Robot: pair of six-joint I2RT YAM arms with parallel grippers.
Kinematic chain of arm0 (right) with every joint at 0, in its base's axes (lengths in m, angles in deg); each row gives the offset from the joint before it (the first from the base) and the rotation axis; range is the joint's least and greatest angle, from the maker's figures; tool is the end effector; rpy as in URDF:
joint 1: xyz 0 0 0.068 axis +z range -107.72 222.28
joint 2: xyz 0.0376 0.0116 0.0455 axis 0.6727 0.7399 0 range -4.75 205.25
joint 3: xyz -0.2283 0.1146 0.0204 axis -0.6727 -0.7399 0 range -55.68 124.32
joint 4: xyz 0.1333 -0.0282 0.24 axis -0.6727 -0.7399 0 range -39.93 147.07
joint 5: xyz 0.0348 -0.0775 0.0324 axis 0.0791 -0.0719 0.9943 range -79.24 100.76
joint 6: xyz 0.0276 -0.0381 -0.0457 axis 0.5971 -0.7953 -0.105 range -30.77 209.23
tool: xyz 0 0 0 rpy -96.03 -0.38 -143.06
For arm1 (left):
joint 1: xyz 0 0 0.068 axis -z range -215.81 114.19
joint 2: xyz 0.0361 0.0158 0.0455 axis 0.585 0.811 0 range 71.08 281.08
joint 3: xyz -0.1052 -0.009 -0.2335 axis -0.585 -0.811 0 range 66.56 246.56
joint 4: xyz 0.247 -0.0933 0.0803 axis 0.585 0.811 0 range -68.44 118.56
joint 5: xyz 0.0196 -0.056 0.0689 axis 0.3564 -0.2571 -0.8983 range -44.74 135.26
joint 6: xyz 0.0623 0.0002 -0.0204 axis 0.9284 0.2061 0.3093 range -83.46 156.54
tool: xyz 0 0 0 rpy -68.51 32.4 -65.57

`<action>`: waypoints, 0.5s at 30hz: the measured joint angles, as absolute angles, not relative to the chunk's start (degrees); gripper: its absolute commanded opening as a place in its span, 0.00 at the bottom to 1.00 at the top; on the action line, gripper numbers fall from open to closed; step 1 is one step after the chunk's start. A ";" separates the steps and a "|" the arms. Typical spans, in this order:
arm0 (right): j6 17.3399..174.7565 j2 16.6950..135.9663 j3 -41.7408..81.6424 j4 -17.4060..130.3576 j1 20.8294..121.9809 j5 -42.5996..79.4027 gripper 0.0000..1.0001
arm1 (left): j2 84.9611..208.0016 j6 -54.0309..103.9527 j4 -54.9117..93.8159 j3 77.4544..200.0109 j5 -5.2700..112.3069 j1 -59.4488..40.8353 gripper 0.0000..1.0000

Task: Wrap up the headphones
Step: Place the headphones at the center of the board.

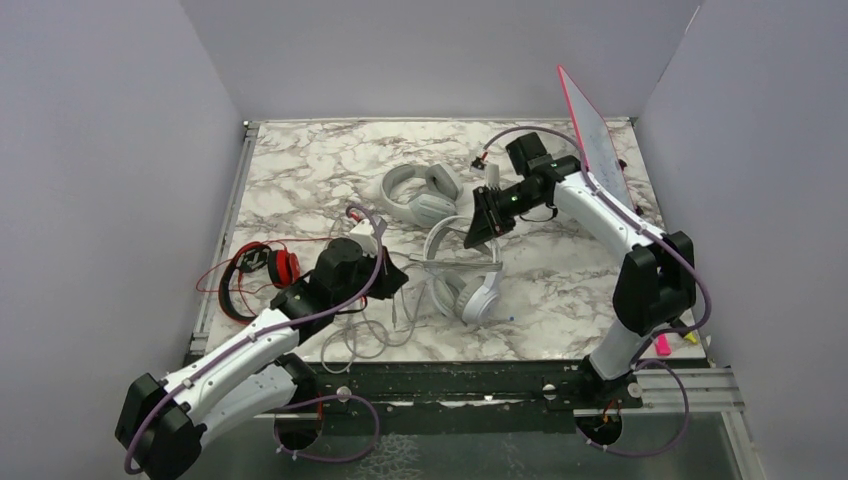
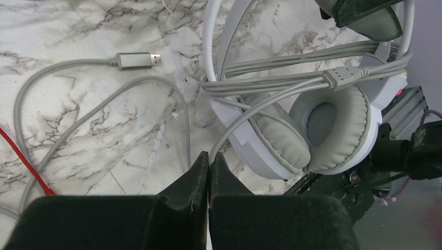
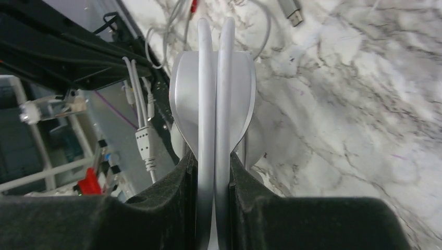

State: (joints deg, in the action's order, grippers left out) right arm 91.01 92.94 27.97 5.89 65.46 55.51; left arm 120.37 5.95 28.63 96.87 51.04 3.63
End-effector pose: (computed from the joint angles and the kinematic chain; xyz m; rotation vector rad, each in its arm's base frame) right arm 0.3227 0.1777 0.2527 -0.7274 2.5586 1.1906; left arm 0.1800 -0.1548 0.2176 0.2316 2.1234 -0.8528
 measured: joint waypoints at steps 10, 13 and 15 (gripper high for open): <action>87.76 103.06 23.52 6.61 62.07 61.70 0.01 | 129.05 8.97 34.05 102.27 51.13 3.63 0.00; 87.54 104.83 23.76 6.18 60.47 61.11 0.03 | 132.85 10.39 33.22 103.05 51.15 3.68 0.00; 87.36 106.99 25.20 5.15 59.93 58.27 0.06 | 134.65 11.11 31.38 102.49 51.28 3.74 0.00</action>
State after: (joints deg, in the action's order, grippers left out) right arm 87.36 106.99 25.20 5.15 59.93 58.27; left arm 134.65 11.11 31.38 102.49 51.28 3.74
